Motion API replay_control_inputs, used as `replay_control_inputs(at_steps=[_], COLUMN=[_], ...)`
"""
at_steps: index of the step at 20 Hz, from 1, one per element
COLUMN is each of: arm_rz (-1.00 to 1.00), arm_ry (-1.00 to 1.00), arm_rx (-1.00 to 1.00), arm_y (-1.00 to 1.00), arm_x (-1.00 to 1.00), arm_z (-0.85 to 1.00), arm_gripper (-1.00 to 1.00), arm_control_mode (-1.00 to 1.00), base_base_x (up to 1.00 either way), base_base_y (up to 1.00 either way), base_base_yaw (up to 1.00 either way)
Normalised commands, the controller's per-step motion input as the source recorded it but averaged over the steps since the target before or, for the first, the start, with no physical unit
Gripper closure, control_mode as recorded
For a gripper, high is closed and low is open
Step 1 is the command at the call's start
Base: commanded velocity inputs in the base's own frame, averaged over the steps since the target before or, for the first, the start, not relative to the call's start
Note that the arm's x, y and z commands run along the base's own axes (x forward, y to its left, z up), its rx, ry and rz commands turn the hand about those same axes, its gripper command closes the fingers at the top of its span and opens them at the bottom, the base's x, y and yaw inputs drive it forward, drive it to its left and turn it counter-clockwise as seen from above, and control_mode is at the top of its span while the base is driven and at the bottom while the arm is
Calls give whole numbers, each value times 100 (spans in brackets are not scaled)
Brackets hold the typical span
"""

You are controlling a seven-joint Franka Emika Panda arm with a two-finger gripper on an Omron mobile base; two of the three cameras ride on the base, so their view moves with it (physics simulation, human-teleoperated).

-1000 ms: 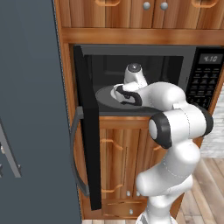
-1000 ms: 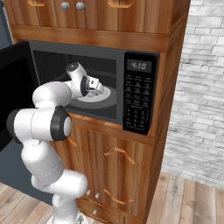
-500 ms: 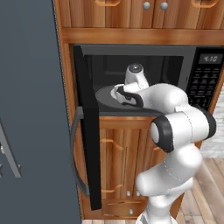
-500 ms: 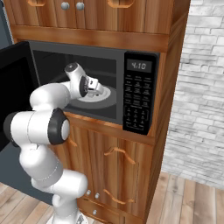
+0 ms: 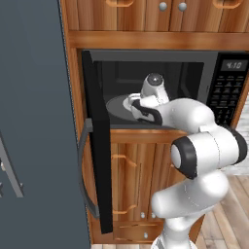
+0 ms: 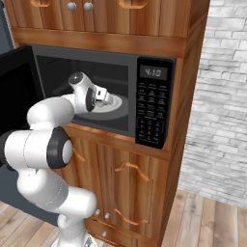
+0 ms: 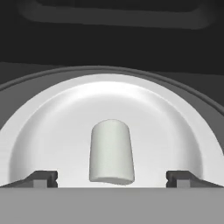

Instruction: Pick the marshmallow from the counter and place it in the microwave. Then turn on the microwave.

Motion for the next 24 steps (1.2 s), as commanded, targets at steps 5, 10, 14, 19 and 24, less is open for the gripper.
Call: replay_control_inputs(at_steps=[5,10,14,19,24], arm_rz=[0,0,0,0,0], arm_ry=[-8,-1,0,0,0], arm_rx=[4,3,3,1,0], arm_y=[0,0,0,-1,-8], arm_x=[-20,-33,-37,-42,-46], arm_z=[15,18,23,18,4], arm_gripper=[-100,-100,-100,-100,-100], arm_control_mode=[-100,-100,-100,-100,-100], base_base_x=[0,0,0,0,0], base_base_y=[0,0,0,0,0], base_base_yaw=[0,0,0,0,0])
